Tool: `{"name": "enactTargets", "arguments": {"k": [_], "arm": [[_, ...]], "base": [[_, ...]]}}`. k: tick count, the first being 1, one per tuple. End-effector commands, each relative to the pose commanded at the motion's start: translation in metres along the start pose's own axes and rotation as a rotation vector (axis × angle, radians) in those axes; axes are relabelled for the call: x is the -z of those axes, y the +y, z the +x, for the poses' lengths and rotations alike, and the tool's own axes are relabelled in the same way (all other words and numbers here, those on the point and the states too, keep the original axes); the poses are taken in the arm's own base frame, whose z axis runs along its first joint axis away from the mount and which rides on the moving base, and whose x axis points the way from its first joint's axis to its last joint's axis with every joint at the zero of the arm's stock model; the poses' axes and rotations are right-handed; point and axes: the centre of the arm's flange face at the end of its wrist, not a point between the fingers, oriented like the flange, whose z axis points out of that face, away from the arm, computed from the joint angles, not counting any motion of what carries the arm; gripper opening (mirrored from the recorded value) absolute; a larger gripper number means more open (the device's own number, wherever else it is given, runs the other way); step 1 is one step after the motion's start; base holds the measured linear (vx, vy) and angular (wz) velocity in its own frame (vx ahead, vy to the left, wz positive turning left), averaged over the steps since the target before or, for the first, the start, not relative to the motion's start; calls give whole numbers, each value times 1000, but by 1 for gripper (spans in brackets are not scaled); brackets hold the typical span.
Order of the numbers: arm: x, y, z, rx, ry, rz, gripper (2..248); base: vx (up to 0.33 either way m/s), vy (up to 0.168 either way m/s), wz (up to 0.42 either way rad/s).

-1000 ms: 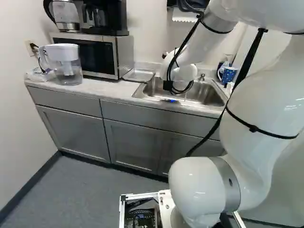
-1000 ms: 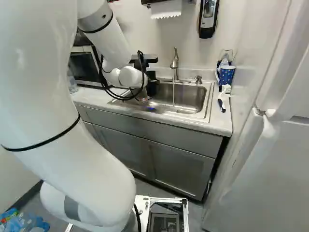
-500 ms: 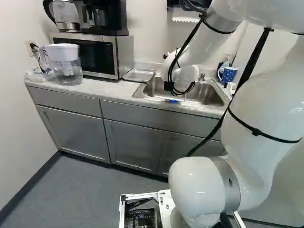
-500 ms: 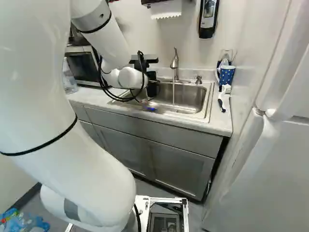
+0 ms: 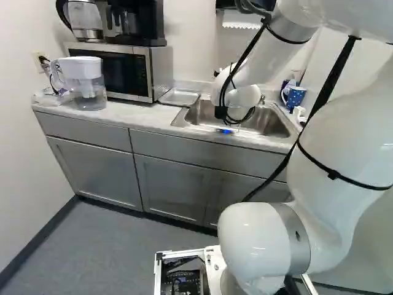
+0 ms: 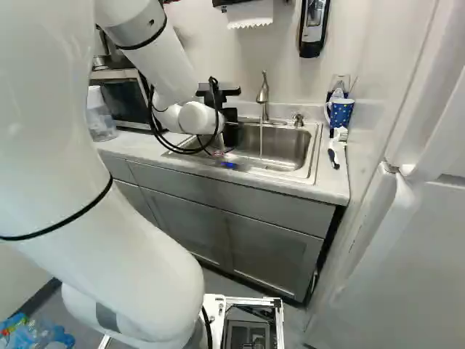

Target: Rinse the cup and place it in the tray

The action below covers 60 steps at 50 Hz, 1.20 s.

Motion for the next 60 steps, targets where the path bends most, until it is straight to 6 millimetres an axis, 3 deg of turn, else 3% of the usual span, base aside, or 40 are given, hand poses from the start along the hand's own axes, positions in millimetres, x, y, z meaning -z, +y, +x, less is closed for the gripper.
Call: {"name": "enactTargets", "arguments": {"k": [60], "arm": [[0, 60, -1, -52, -7, -119, 126]], "base": [[0, 0, 0]]}}
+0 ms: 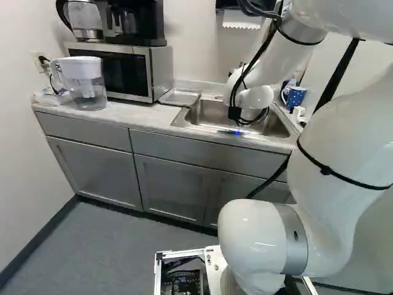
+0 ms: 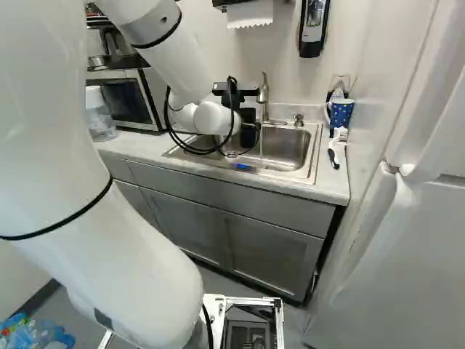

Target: Rinse the cup and place it in the tray

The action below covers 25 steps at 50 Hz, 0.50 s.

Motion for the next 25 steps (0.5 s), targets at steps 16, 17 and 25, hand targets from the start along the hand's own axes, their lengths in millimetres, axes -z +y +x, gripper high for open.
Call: {"name": "enactTargets", "arguments": {"k": [16, 17, 25], "arm": [[-5, 17, -2, -15, -48, -33, 126], [-6, 18, -2, -16, -51, -35, 126], [-9, 25, -2, -23, -69, -48, 126]], "base": [[0, 0, 0], [0, 0, 0], [0, 0, 0]]}}
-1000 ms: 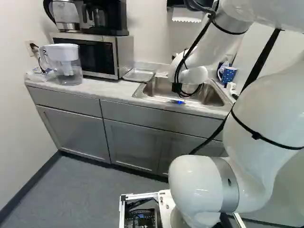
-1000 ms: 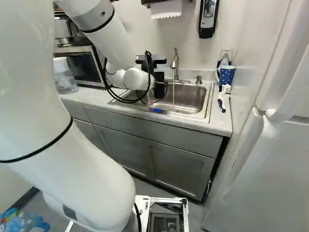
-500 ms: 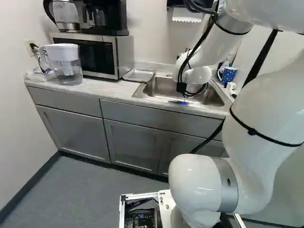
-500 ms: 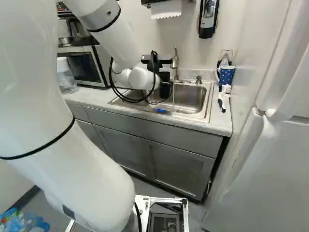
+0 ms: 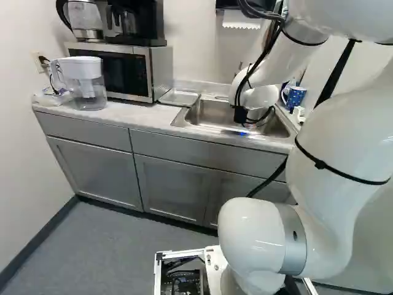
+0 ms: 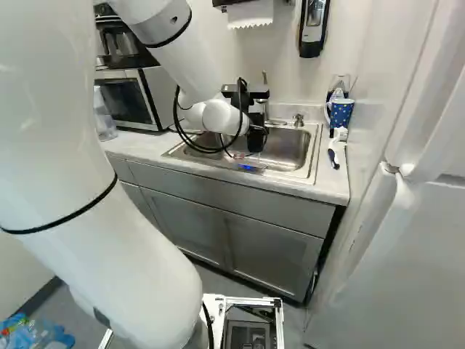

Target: Rinse the cup and place it in the tray

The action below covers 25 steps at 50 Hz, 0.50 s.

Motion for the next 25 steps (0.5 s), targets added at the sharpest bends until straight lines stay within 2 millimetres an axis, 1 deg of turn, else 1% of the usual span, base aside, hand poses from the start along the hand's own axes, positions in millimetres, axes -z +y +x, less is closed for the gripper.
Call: {"name": "enactTargets", "arguments": {"k": [13, 25], "arm": [[-10, 3, 5, -3, -1, -5, 126], [-10, 3, 5, -3, -1, -6, 126]], "base": [[0, 0, 0], [0, 0, 0]]}}
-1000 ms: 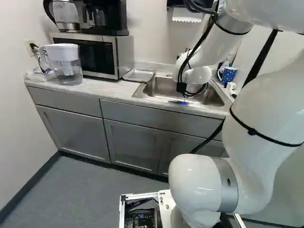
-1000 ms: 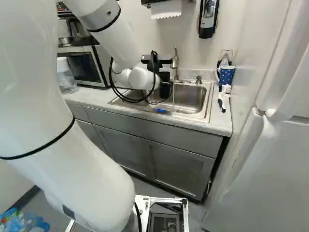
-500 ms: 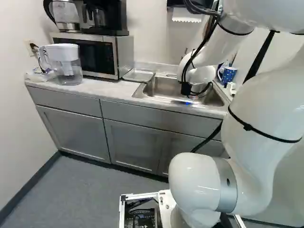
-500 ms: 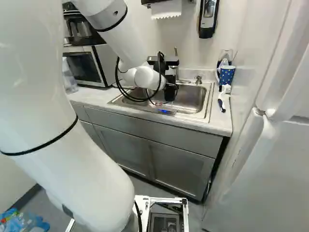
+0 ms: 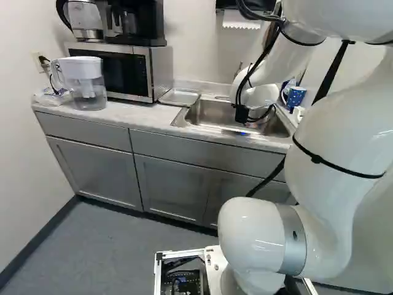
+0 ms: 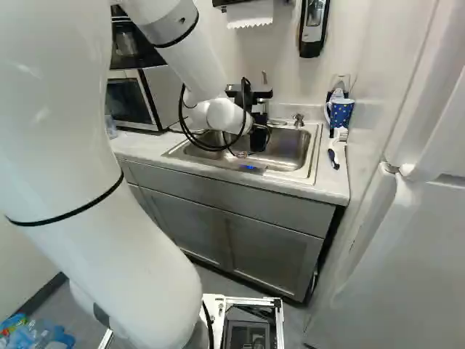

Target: Rinse the cup and place it in the tray

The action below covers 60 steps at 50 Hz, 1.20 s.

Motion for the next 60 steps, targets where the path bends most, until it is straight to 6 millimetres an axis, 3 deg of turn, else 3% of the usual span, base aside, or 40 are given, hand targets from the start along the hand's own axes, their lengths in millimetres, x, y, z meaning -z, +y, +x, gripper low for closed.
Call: {"name": "enactTargets", "arguments": {"k": [60], "arm": [[0, 0, 0, 0, 0, 0, 126]], "base": [[0, 0, 0]]}}
